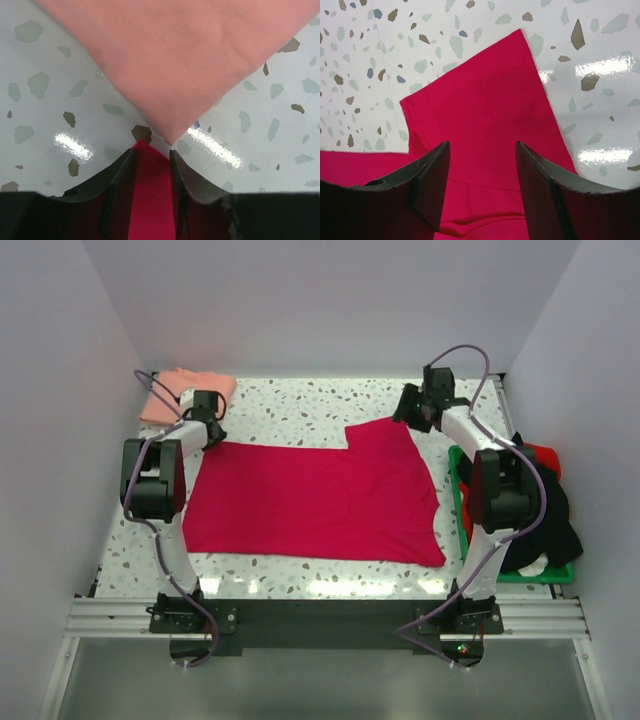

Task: Fold and stack the t-shirts
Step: Fold the tshirt

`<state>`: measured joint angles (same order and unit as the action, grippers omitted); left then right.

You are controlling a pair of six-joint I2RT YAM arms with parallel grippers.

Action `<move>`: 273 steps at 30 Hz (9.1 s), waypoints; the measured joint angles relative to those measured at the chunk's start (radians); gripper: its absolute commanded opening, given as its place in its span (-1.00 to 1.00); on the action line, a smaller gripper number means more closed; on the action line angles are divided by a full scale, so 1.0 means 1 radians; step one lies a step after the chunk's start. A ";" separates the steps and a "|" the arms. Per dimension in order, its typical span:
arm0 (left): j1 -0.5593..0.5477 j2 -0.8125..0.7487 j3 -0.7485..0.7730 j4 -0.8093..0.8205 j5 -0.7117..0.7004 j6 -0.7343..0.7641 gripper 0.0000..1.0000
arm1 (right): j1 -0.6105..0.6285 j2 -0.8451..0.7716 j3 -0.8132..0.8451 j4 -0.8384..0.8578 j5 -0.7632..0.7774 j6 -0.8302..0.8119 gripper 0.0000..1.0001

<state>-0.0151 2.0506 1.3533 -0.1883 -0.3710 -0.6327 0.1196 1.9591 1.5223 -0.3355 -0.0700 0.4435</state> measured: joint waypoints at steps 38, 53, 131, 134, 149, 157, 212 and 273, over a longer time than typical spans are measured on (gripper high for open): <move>-0.012 0.048 0.085 -0.100 -0.064 -0.002 -1.00 | 0.003 0.425 0.467 -0.195 0.166 -0.080 0.08; -0.012 0.048 0.087 -0.101 -0.063 -0.002 -1.00 | 0.085 0.509 0.611 -0.280 0.299 -0.122 -0.71; 0.061 -0.491 -0.428 -0.106 0.050 -0.143 -1.00 | 0.042 -0.808 -0.771 -0.103 0.124 0.055 -1.00; 0.061 -0.515 -0.451 -0.106 0.046 -0.146 -1.00 | 0.042 -0.830 -0.788 -0.108 0.121 0.058 -1.00; 0.061 -0.602 -0.557 -0.116 0.021 -0.197 -1.00 | 0.042 -0.923 -0.860 -0.130 0.100 0.080 -1.00; 0.061 -0.650 -0.609 -0.117 0.011 -0.222 -0.81 | 0.042 -0.959 -0.889 -0.154 0.091 0.097 -0.89; -0.093 -0.657 -0.762 0.200 0.163 -0.248 -0.10 | 0.312 -0.296 -0.583 0.114 0.139 0.010 -0.55; -0.094 -0.668 -0.784 0.202 0.193 -0.248 -0.12 | 0.718 -0.872 -0.847 0.016 0.366 0.281 -0.18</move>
<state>-0.1089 1.3830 0.5697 0.0135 -0.1783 -0.8806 0.8371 1.0866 0.6750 -0.3199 0.2962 0.7246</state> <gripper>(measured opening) 0.450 0.421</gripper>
